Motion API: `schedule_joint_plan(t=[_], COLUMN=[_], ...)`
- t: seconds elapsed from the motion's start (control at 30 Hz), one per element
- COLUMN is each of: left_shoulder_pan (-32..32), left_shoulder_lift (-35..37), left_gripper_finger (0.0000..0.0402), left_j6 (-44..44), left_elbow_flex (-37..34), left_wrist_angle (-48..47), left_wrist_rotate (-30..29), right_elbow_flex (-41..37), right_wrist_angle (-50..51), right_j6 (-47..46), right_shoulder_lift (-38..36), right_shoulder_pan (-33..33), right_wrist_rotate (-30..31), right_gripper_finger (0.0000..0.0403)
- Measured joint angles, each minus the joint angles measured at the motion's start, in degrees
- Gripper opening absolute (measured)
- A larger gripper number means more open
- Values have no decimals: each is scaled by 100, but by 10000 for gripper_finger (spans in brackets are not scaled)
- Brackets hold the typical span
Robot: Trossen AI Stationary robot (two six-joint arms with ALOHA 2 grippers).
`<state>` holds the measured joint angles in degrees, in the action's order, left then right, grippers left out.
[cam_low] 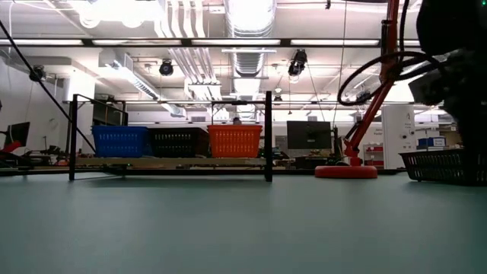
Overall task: Stack baskets on shelf by color
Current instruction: Stack the black bin on top of the black bins on the shelf
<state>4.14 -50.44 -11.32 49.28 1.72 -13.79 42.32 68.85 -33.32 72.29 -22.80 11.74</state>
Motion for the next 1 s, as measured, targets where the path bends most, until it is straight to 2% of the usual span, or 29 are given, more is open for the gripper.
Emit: schedule_joint_plan(t=[0.1,0.3,0.47,0.67,0.83,1.0], left_shoulder_pan=[0,15,147,247,247,276], left_shoulder_lift=[38,25,7,120,307,335], left_gripper_finger=[91,91,91,91,91,91], left_j6=[1,47,70,213,180,233], left_elbow_flex=[-2,-11,-242,-607,-956,-1797], left_wrist_angle=[-3,-41,-75,-66,-14,1280], left_wrist_rotate=[0,1,3,3,-222,-255], right_elbow_flex=[-160,-206,238,1210,2023,2437], right_wrist_angle=[-457,-923,-918,-935,-1119,-2259], right_j6=[6,94,92,-156,-177,540], right_shoulder_lift=[2,2,2,39,258,610], right_shoulder_pan=[15,-13,-174,-347,-422,-431], right_wrist_rotate=[-20,-170,-185,-66,699,1310], right_gripper_finger=[102,18,10,9,9,9])
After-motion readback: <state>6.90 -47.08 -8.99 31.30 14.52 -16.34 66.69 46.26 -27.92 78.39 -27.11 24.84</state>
